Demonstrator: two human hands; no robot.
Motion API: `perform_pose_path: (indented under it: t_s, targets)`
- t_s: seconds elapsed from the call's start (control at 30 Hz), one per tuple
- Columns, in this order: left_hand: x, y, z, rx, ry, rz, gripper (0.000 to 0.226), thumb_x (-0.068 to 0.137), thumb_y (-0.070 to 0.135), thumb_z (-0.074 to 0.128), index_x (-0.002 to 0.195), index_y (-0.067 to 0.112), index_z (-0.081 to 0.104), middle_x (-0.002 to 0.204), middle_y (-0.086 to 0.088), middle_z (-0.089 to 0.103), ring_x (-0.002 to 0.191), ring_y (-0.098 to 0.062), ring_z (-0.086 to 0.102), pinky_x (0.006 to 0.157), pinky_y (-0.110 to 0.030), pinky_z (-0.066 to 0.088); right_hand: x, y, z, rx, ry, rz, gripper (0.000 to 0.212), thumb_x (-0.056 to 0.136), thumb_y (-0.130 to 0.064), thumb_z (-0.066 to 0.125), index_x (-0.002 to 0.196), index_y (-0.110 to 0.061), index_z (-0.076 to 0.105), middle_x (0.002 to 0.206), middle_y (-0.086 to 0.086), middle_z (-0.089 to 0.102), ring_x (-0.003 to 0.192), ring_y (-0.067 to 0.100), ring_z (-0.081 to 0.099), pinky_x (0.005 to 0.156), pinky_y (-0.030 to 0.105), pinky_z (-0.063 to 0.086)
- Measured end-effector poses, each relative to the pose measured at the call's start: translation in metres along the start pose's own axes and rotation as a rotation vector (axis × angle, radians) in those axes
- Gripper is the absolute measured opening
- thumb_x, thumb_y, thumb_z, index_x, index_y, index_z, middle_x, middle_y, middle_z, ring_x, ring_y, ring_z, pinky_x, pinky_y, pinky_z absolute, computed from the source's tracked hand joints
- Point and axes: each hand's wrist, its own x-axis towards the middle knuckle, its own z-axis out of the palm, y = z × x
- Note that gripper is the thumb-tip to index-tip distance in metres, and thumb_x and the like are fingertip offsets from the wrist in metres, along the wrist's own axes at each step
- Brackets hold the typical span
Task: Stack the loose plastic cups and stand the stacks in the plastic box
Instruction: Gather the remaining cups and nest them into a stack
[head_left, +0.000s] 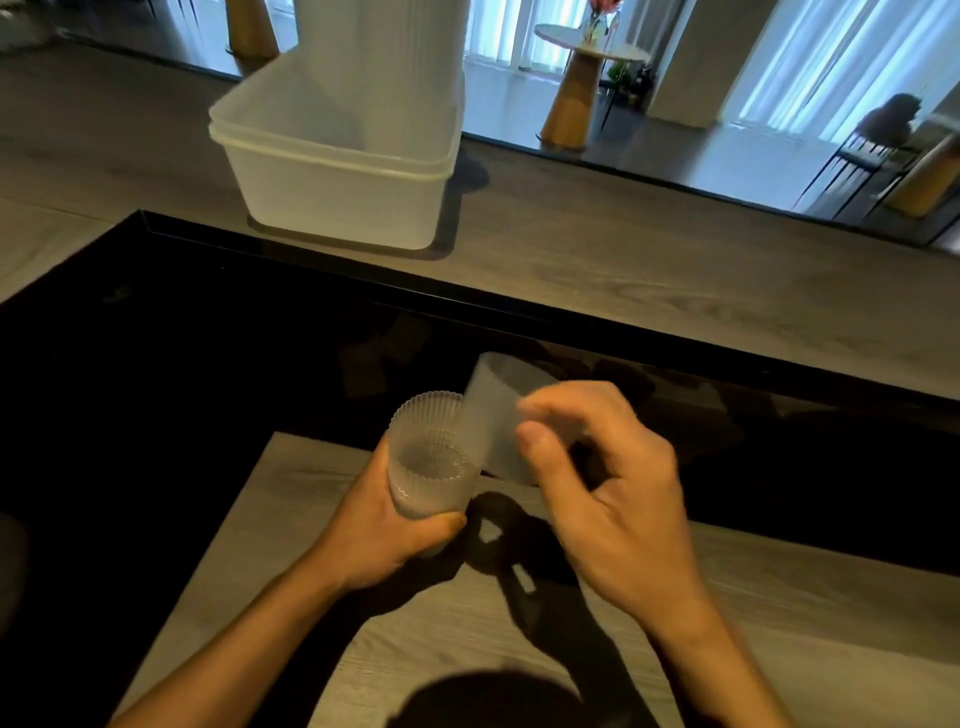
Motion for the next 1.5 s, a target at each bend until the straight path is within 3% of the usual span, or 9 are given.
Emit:
perform_pose_path:
  t_s: [0.27,0.5,0.63,0.77,0.93,1.07,1.2,1.33,1.5]
  targets:
    - [-0.003,0.007,0.009,-0.004,-0.047,0.085,0.078,0.074,0.001,0.088,0.139,0.011,0.046,0.128,0.002,0.064,0.121,-0.016,0.063,0.092,-0.027,0.054,0.018,-0.001,0.027,-0.198,-0.3,-0.216,0.014,0.101,-0.015,0.062,0.108,-0.009,0.072,0.099,0.002,0.069,0.097,0.02,0.059,0.092,0.039,0.047]
    - [-0.007,0.008,0.008,-0.057,-0.08,0.08,0.085,0.072,0.001,0.089,0.142,0.005,0.043,0.129,0.008,0.065,0.121,-0.011,0.064,0.094,-0.018,0.05,-0.009,0.02,0.024,-0.301,-0.49,-0.143,0.026,0.106,-0.035,0.052,0.121,-0.025,0.071,0.131,-0.012,0.066,0.145,0.012,0.041,0.107,0.054,0.041]
    - [-0.006,0.011,0.008,-0.078,-0.104,0.046,0.087,0.071,0.025,0.088,0.146,0.019,0.043,0.133,0.01,0.062,0.125,-0.012,0.061,0.096,-0.024,0.053,-0.02,0.023,0.015,-0.023,-0.154,-0.075,0.029,0.1,-0.025,0.059,0.124,-0.015,0.071,0.141,0.0,0.06,0.143,0.022,0.044,0.114,0.045,0.039]
    - [-0.005,0.007,0.007,0.001,-0.093,0.059,0.083,0.067,0.037,0.085,0.139,0.028,0.046,0.123,0.022,0.06,0.12,-0.005,0.06,0.091,-0.017,0.051,-0.008,0.075,0.017,-0.042,0.178,0.496,0.021,0.098,-0.022,0.061,0.119,-0.024,0.068,0.112,0.001,0.066,0.104,0.01,0.064,0.087,0.032,0.052]
    - [-0.005,0.003,0.009,0.012,-0.069,0.064,0.077,0.07,0.022,0.087,0.137,0.025,0.048,0.122,0.021,0.062,0.118,-0.005,0.061,0.09,-0.013,0.049,0.004,0.148,0.03,-0.364,-0.319,1.064,0.047,0.099,-0.035,0.059,0.138,-0.009,0.057,0.136,0.018,0.059,0.127,0.038,0.055,0.106,0.041,0.047]
    - [-0.005,0.0,0.01,0.025,-0.057,0.065,0.078,0.072,0.008,0.089,0.137,0.024,0.048,0.12,0.024,0.062,0.117,-0.002,0.061,0.089,-0.012,0.049,0.03,0.179,0.029,-0.486,-0.241,0.748,0.066,0.094,-0.035,0.069,0.148,-0.007,0.044,0.149,0.018,0.045,0.139,0.04,0.042,0.116,0.042,0.032]
    - [-0.006,0.001,0.011,0.01,-0.059,0.055,0.079,0.069,0.025,0.087,0.138,0.023,0.048,0.12,0.021,0.062,0.117,-0.005,0.061,0.09,-0.014,0.05,0.033,0.185,0.035,-0.358,-0.245,0.838,0.039,0.101,-0.021,0.062,0.136,-0.006,0.054,0.136,0.015,0.055,0.13,0.034,0.051,0.097,0.02,0.032]
    - [-0.008,0.004,0.01,0.005,-0.056,0.041,0.082,0.065,0.037,0.085,0.138,0.025,0.048,0.12,0.021,0.063,0.117,-0.005,0.062,0.09,-0.015,0.05,0.015,0.164,0.034,-0.253,-0.402,1.084,0.048,0.104,-0.032,0.058,0.147,-0.013,0.049,0.142,0.014,0.053,0.135,0.035,0.049,0.105,0.034,0.04]
    - [-0.01,0.004,0.009,0.015,-0.066,0.006,0.082,0.068,0.03,0.087,0.14,0.026,0.047,0.12,0.025,0.061,0.119,-0.001,0.06,0.09,-0.014,0.051,-0.004,0.129,0.038,-0.169,-0.205,0.853,0.021,0.102,-0.014,0.055,0.114,-0.004,0.07,0.098,0.008,0.067,0.1,0.027,0.065,0.078,0.026,0.043]
